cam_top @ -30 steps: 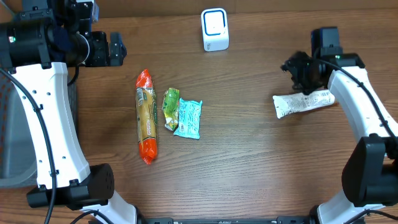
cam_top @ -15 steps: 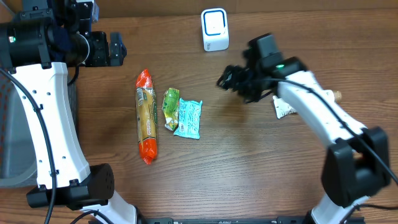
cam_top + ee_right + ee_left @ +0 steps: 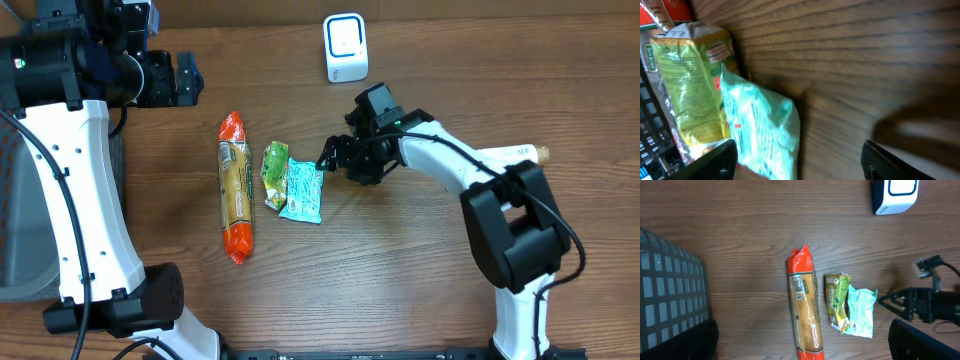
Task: Scan the item barcode
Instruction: 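Reach the right gripper to the mint-green packet and grasp it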
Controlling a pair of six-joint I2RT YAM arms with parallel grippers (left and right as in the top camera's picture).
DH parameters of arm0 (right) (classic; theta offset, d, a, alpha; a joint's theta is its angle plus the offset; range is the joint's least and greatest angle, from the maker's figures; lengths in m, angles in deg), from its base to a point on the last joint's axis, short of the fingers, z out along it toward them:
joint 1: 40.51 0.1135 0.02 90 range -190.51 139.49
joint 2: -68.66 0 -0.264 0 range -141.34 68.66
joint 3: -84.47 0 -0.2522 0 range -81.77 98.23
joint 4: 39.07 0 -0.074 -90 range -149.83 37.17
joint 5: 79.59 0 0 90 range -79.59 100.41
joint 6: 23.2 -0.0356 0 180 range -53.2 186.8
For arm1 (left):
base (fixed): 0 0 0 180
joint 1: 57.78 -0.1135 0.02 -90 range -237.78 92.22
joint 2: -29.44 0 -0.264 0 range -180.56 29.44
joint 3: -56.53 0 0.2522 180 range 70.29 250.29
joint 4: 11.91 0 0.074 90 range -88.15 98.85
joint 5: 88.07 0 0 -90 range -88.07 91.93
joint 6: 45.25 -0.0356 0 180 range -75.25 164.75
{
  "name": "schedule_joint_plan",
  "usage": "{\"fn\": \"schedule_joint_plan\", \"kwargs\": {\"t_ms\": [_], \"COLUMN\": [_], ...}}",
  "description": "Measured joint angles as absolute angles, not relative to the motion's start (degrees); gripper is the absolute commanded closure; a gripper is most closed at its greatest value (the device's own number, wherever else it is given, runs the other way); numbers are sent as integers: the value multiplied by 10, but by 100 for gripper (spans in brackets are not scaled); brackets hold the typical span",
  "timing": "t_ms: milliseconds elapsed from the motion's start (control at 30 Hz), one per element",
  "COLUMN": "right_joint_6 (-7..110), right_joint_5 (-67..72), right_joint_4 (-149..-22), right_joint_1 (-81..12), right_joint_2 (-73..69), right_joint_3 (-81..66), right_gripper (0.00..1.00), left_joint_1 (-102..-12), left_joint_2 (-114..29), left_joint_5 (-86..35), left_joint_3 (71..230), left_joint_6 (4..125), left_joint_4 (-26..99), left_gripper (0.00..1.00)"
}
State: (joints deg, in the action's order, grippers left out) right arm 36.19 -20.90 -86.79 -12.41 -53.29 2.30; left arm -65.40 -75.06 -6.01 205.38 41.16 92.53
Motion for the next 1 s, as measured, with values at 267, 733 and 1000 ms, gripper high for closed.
{"fn": "schedule_joint_plan", "kwargs": {"t_ms": [267,733,1000], "right_joint_6": [364,350,324], "right_joint_5": [-227,-243,-209], "right_joint_4": [-800,-795,-882], "right_joint_1": [-103,-101,-153], "right_joint_2": [-558,-566,-540], "right_joint_3": [23,23,23], "right_gripper": [37,96,96], "left_joint_1": [-654,-654,-654], "left_joint_2": [-751,-751,-751], "left_joint_5": [-60,-60,-60], "left_joint_3": [2054,2054,2054], "left_joint_6": [412,412,412], "left_joint_4": [925,925,925], "left_gripper": [0,0,0]}}
